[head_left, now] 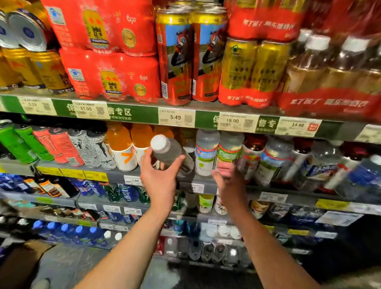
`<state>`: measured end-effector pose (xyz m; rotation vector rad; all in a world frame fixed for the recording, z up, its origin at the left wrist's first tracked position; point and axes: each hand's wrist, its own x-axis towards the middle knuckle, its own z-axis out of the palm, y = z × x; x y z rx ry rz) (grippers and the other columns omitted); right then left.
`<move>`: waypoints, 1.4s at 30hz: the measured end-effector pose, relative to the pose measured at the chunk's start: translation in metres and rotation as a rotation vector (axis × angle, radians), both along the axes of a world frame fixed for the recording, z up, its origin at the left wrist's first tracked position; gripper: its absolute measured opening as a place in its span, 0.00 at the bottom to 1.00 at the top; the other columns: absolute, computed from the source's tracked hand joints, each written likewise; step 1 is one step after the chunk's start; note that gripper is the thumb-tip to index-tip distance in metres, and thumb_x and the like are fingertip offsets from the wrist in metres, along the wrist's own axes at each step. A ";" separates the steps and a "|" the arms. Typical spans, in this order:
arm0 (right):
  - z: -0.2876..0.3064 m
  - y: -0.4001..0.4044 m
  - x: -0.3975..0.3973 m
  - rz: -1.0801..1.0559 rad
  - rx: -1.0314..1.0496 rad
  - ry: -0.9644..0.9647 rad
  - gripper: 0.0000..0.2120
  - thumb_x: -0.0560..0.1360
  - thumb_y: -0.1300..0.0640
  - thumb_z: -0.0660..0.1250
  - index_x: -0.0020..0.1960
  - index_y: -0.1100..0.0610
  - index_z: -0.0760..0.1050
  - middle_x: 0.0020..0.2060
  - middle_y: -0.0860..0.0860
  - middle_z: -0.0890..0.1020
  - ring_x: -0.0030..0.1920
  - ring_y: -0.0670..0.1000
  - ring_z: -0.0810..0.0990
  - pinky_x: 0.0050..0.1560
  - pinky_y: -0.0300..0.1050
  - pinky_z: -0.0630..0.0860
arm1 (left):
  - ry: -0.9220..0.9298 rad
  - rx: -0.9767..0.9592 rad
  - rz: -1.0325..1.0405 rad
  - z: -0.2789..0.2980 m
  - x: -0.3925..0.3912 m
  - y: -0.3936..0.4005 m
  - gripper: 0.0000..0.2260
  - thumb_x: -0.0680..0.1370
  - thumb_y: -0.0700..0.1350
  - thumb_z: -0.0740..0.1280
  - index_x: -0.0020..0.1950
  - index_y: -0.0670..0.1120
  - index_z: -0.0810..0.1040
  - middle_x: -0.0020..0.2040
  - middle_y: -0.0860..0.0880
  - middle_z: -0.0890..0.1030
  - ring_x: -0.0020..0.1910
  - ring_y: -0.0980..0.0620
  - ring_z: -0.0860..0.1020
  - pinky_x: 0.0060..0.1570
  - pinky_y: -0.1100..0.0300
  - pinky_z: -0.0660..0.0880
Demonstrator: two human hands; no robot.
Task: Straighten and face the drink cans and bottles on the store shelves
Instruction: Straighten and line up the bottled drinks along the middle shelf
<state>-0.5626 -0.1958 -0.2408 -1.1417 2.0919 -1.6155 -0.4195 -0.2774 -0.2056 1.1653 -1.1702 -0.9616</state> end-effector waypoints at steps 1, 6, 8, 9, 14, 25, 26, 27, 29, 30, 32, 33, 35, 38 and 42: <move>0.000 0.000 -0.001 0.014 0.013 -0.060 0.06 0.76 0.59 0.70 0.51 0.59 0.78 0.46 0.55 0.83 0.50 0.54 0.82 0.54 0.49 0.77 | -0.046 -0.025 0.005 0.000 -0.003 0.000 0.38 0.64 0.50 0.82 0.71 0.44 0.73 0.63 0.55 0.74 0.64 0.59 0.72 0.63 0.70 0.70; -0.002 -0.004 -0.005 0.055 0.003 -0.254 0.08 0.76 0.62 0.70 0.49 0.51 0.74 0.44 0.49 0.81 0.50 0.50 0.80 0.55 0.44 0.76 | -0.240 -0.115 -0.006 -0.004 -0.019 -0.001 0.35 0.65 0.49 0.82 0.68 0.42 0.75 0.63 0.44 0.76 0.66 0.45 0.73 0.68 0.53 0.69; -0.002 -0.004 -0.007 0.071 -0.004 -0.277 0.08 0.76 0.62 0.70 0.48 0.50 0.74 0.45 0.48 0.81 0.50 0.50 0.80 0.54 0.42 0.75 | -0.250 -0.116 0.020 -0.002 -0.021 -0.004 0.36 0.65 0.50 0.82 0.69 0.42 0.75 0.62 0.46 0.76 0.63 0.51 0.73 0.65 0.66 0.66; -0.003 -0.003 -0.008 0.077 -0.002 -0.285 0.07 0.76 0.61 0.70 0.49 0.50 0.75 0.45 0.49 0.81 0.50 0.50 0.80 0.53 0.41 0.75 | -0.248 -0.112 0.034 0.001 -0.022 -0.006 0.36 0.64 0.50 0.82 0.69 0.43 0.75 0.60 0.49 0.77 0.61 0.54 0.73 0.62 0.71 0.65; 0.001 -0.005 -0.008 0.051 -0.001 -0.261 0.05 0.76 0.61 0.70 0.51 0.57 0.78 0.47 0.53 0.82 0.50 0.49 0.80 0.52 0.40 0.76 | -0.259 -0.121 0.023 0.008 -0.027 -0.014 0.31 0.63 0.50 0.83 0.59 0.48 0.72 0.47 0.60 0.76 0.45 0.65 0.75 0.47 0.77 0.68; 0.005 -0.009 0.014 -0.048 0.053 -0.063 0.04 0.77 0.61 0.69 0.45 0.61 0.77 0.42 0.53 0.83 0.44 0.48 0.81 0.48 0.42 0.75 | -0.357 -0.222 -0.075 -0.003 -0.035 -0.034 0.31 0.66 0.53 0.81 0.62 0.42 0.74 0.54 0.46 0.74 0.54 0.48 0.74 0.56 0.49 0.73; 0.006 -0.009 0.017 -0.059 0.045 -0.112 0.03 0.76 0.62 0.70 0.46 0.62 0.77 0.42 0.52 0.83 0.44 0.46 0.81 0.48 0.41 0.75 | -0.353 -0.231 -0.089 -0.004 -0.035 -0.036 0.31 0.67 0.53 0.81 0.62 0.41 0.74 0.54 0.46 0.74 0.53 0.50 0.72 0.55 0.52 0.72; 0.006 -0.008 0.019 -0.073 0.042 -0.161 0.03 0.76 0.62 0.70 0.47 0.61 0.78 0.42 0.49 0.83 0.43 0.42 0.81 0.47 0.37 0.74 | -0.348 -0.240 -0.107 -0.005 -0.034 -0.038 0.31 0.67 0.54 0.80 0.63 0.42 0.74 0.54 0.47 0.74 0.52 0.53 0.71 0.54 0.54 0.71; 0.006 -0.008 0.023 -0.123 0.029 -0.209 0.03 0.76 0.63 0.70 0.47 0.56 0.78 0.41 0.45 0.82 0.42 0.38 0.80 0.45 0.31 0.72 | -0.322 -0.231 -0.166 -0.010 -0.032 -0.042 0.33 0.67 0.56 0.79 0.65 0.44 0.72 0.54 0.48 0.73 0.53 0.54 0.71 0.53 0.57 0.70; 0.006 -0.008 0.025 -0.155 0.015 -0.217 0.06 0.77 0.63 0.69 0.45 0.54 0.77 0.41 0.45 0.82 0.41 0.37 0.80 0.44 0.29 0.72 | -0.289 -0.203 -0.198 -0.012 -0.030 -0.043 0.33 0.68 0.57 0.78 0.67 0.46 0.71 0.54 0.50 0.73 0.53 0.54 0.71 0.53 0.58 0.71; 0.007 -0.009 0.028 -0.208 -0.015 -0.235 0.09 0.76 0.64 0.70 0.44 0.51 0.76 0.40 0.44 0.82 0.41 0.37 0.80 0.44 0.27 0.72 | -0.184 -0.130 -0.254 -0.015 -0.025 -0.042 0.33 0.68 0.57 0.78 0.68 0.50 0.70 0.52 0.55 0.72 0.51 0.54 0.72 0.53 0.59 0.72; 0.007 -0.010 0.030 -0.235 -0.023 -0.246 0.08 0.76 0.64 0.70 0.44 0.52 0.75 0.40 0.45 0.81 0.42 0.40 0.80 0.46 0.30 0.73 | -0.156 -0.135 -0.273 -0.018 -0.022 -0.041 0.32 0.68 0.54 0.79 0.68 0.51 0.71 0.51 0.56 0.72 0.50 0.55 0.72 0.53 0.61 0.72; 0.008 -0.010 0.030 -0.285 -0.037 -0.277 0.07 0.75 0.64 0.71 0.48 0.56 0.74 0.42 0.49 0.81 0.46 0.49 0.80 0.51 0.41 0.75 | -0.194 -0.274 -0.270 -0.024 -0.017 -0.034 0.29 0.68 0.45 0.80 0.65 0.46 0.73 0.51 0.51 0.75 0.48 0.56 0.71 0.54 0.73 0.67; 0.013 -0.012 0.024 -0.320 -0.055 -0.240 0.12 0.75 0.64 0.71 0.53 0.58 0.71 0.47 0.55 0.78 0.50 0.57 0.79 0.55 0.52 0.74 | -0.222 -0.408 -0.285 -0.024 -0.017 -0.021 0.23 0.70 0.43 0.78 0.61 0.49 0.74 0.53 0.49 0.77 0.50 0.60 0.72 0.50 0.79 0.65; 0.019 -0.016 0.015 -0.380 -0.054 -0.071 0.20 0.73 0.59 0.74 0.61 0.61 0.69 0.47 0.59 0.80 0.50 0.58 0.81 0.53 0.54 0.76 | -0.165 -0.359 -0.393 -0.017 -0.025 -0.011 0.22 0.72 0.46 0.75 0.62 0.58 0.73 0.53 0.54 0.79 0.50 0.53 0.79 0.46 0.60 0.77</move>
